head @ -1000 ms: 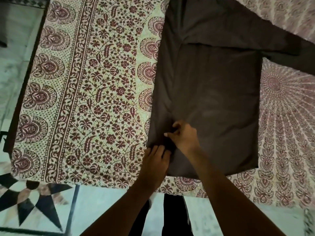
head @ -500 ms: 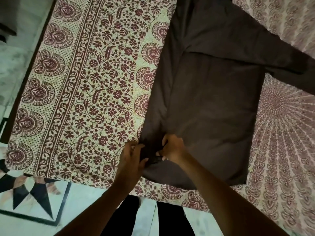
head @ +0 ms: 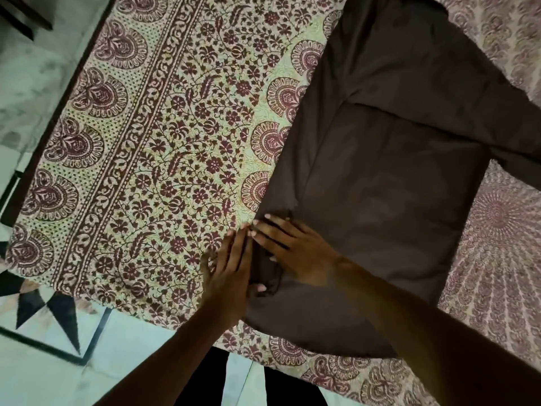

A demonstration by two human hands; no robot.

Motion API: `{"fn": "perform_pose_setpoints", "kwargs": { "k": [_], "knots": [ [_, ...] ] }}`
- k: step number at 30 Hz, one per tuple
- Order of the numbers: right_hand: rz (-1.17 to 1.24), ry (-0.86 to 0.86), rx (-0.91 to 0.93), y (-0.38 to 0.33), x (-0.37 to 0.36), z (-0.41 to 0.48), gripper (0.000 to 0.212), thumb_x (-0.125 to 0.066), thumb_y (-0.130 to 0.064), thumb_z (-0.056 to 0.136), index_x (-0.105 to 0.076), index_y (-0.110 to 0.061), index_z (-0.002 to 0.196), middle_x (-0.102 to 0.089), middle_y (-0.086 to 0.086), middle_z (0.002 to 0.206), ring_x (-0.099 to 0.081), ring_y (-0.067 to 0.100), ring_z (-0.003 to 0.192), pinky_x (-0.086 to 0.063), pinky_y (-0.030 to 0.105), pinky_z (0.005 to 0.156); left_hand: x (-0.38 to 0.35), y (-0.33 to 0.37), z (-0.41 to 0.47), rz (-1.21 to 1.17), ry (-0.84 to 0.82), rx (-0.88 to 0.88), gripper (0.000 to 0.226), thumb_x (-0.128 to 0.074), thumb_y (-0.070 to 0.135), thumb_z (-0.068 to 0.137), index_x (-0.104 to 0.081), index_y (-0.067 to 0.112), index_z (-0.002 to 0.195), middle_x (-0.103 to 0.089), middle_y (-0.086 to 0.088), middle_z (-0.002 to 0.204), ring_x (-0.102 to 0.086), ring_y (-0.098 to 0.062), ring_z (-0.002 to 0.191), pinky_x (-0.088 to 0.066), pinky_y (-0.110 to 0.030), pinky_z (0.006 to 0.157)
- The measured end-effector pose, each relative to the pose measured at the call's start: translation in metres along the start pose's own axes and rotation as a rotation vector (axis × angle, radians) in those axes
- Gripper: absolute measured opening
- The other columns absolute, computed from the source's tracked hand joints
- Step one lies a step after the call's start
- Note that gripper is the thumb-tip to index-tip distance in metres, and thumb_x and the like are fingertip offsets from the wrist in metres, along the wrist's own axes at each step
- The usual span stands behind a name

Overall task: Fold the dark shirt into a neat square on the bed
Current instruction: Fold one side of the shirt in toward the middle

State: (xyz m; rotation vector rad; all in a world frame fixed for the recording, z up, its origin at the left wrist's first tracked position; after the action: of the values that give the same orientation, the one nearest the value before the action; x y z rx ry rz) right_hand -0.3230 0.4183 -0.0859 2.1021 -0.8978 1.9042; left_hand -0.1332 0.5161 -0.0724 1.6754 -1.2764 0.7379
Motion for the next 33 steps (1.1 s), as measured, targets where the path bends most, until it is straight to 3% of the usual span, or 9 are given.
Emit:
{"fn": "perform_pose_setpoints", "kwargs": {
  "k": [4, 8, 11, 14, 19, 23, 27, 29, 33],
  "knots": [
    [-0.168, -0.063, 0.137, 0.065, 0.013, 0.011, 0.071, -0.032, -0.071, 0.103, -0.023, -0.036, 0.164, -0.016, -0.004, 0.173, -0.017, 0.018, 0.159, -0.019, 0.051, 0.126, -0.009, -0.001, 0.000, 0.019, -0.018, 0.027, 0.132, -0.082, 0.071, 0.064, -0.017, 0.018, 0.165, -0.013, 0.000, 0.175, -0.025, -0.028, 0.154, -0.040, -0.067, 0.104],
    [-0.221, 0.016, -0.308, 0.140, 0.043, 0.025, 0.073, -0.033, -0.077, 0.098, -0.015, -0.047, 0.162, -0.011, -0.006, 0.174, -0.018, 0.018, 0.159, -0.017, 0.063, 0.122, -0.002, 0.007, 0.005, 0.075, -0.047, 0.047, 0.141, -0.084, 0.074, 0.057, -0.010, 0.025, 0.167, -0.003, 0.000, 0.176, -0.021, -0.036, 0.157, -0.037, -0.073, 0.106],
    [-0.188, 0.014, -0.447, 0.169, 0.061, 0.035, 0.074, -0.027, -0.077, 0.098, -0.018, -0.043, 0.163, -0.010, -0.003, 0.174, -0.014, 0.026, 0.160, -0.016, 0.065, 0.123, 0.011, 0.012, 0.015, 0.138, -0.093, -0.015, 0.150, -0.089, 0.072, 0.046, -0.011, 0.028, 0.167, -0.001, -0.001, 0.176, -0.011, -0.038, 0.159, -0.032, -0.078, 0.106],
    [-0.209, 0.080, -0.363, 0.161, 0.066, 0.044, 0.082, -0.030, -0.076, 0.099, -0.022, -0.029, 0.165, -0.012, 0.005, 0.174, -0.010, 0.031, 0.161, -0.014, 0.060, 0.125, 0.021, 0.015, 0.025, 0.158, -0.159, -0.073, 0.152, -0.087, 0.074, 0.048, -0.004, 0.026, 0.167, 0.010, 0.004, 0.175, -0.002, -0.034, 0.162, -0.024, -0.080, 0.109],
    [-0.181, -0.012, 0.150, 0.098, 0.026, 0.023, 0.082, -0.033, -0.075, 0.100, -0.020, -0.027, 0.165, -0.012, 0.002, 0.174, -0.008, 0.026, 0.161, -0.015, 0.054, 0.126, 0.025, 0.007, 0.030, 0.125, -0.238, -0.098, 0.152, -0.084, 0.074, 0.055, 0.012, 0.031, 0.165, 0.025, 0.012, 0.171, 0.015, -0.031, 0.160, -0.018, -0.081, 0.113],
    [-0.183, 0.026, -0.060, 0.120, 0.024, 0.009, 0.075, -0.029, -0.077, 0.099, -0.016, -0.041, 0.164, -0.008, -0.004, 0.174, -0.008, 0.018, 0.161, -0.014, 0.056, 0.126, 0.027, 0.005, 0.032, 0.114, -0.235, -0.114, 0.151, -0.083, 0.074, 0.058, 0.017, 0.033, 0.163, 0.028, 0.014, 0.170, 0.018, -0.031, 0.160, -0.012, -0.080, 0.114],
    [-0.156, 0.076, -0.362, 0.147, 0.046, 0.019, 0.083, -0.026, -0.079, 0.097, -0.015, -0.033, 0.165, -0.005, 0.003, 0.175, -0.004, 0.028, 0.161, -0.014, 0.059, 0.125, 0.034, 0.015, 0.034, 0.121, -0.134, -0.092, 0.142, -0.075, 0.078, 0.055, -0.005, 0.026, 0.167, -0.013, 0.003, 0.173, -0.021, -0.035, 0.157, -0.020, -0.073, 0.114],
    [-0.155, 0.091, -0.280, 0.144, 0.051, 0.024, 0.085, -0.028, -0.078, 0.098, -0.016, -0.028, 0.166, -0.005, 0.005, 0.175, -0.002, 0.028, 0.161, -0.013, 0.057, 0.127, 0.031, 0.018, 0.037, 0.139, -0.104, -0.074, 0.138, -0.069, 0.083, 0.055, -0.014, 0.023, 0.166, -0.032, -0.001, 0.163, -0.035, -0.037, 0.150, -0.025, -0.074, 0.110],
    [-0.217, -0.037, 0.058, 0.142, 0.040, 0.018, 0.080, -0.030, -0.077, 0.100, -0.013, -0.035, 0.165, -0.002, 0.000, 0.175, -0.003, 0.021, 0.161, -0.013, 0.053, 0.127, 0.020, 0.018, 0.038, 0.166, -0.118, -0.085, 0.149, -0.075, 0.085, 0.046, -0.018, 0.020, 0.166, -0.034, -0.007, 0.164, -0.035, -0.040, 0.147, -0.026, -0.072, 0.110]
  ]
}}
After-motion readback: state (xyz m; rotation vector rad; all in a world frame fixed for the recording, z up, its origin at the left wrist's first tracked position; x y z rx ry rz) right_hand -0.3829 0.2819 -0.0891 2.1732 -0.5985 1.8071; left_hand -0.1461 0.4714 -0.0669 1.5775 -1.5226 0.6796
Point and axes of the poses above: each hand's wrist, its own z-axis towards the middle knuckle, its own x-axis out of the back of the hand, y = z × x, the point moved 1 cm from there along z, towards the middle knuckle
